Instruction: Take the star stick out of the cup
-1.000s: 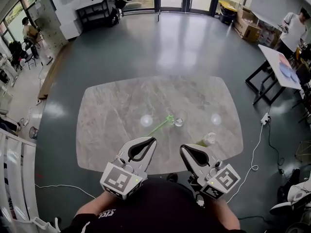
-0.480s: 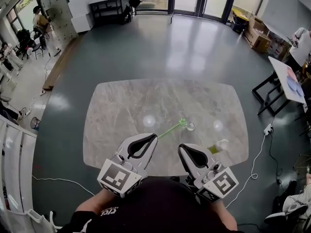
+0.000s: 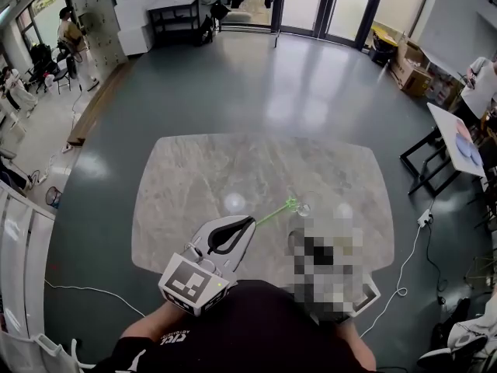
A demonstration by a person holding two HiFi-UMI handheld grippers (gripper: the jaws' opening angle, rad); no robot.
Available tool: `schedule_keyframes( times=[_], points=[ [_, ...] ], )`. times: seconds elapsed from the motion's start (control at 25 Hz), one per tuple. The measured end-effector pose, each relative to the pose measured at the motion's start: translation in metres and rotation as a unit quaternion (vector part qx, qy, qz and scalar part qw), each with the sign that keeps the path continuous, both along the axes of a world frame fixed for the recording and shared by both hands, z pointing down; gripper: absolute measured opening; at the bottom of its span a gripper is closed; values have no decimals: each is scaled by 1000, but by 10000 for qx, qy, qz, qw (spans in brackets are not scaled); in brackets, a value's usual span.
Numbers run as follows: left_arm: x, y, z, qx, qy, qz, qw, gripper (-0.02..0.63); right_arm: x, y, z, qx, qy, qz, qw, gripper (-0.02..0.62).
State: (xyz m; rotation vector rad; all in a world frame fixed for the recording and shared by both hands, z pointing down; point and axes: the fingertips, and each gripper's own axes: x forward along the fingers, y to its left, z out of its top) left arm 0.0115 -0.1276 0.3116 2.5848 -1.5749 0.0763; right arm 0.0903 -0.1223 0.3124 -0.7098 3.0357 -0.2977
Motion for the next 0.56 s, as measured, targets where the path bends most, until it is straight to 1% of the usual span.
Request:
schedule_keyframes(
  times=[0.12, 0.28, 0.56],
  points=[
    [-5, -2, 0, 84, -5, -47, 10000, 6, -1, 0, -1, 0, -14, 3, 10000, 11],
    [-9, 3, -1, 88, -35, -77, 9999, 6, -3, 6, 3, -32, -28, -5, 10000, 11],
    [-28, 9, -2, 93, 37, -132, 9999, 6, -23, 12, 8, -127, -32, -65, 9999, 11]
  ],
)
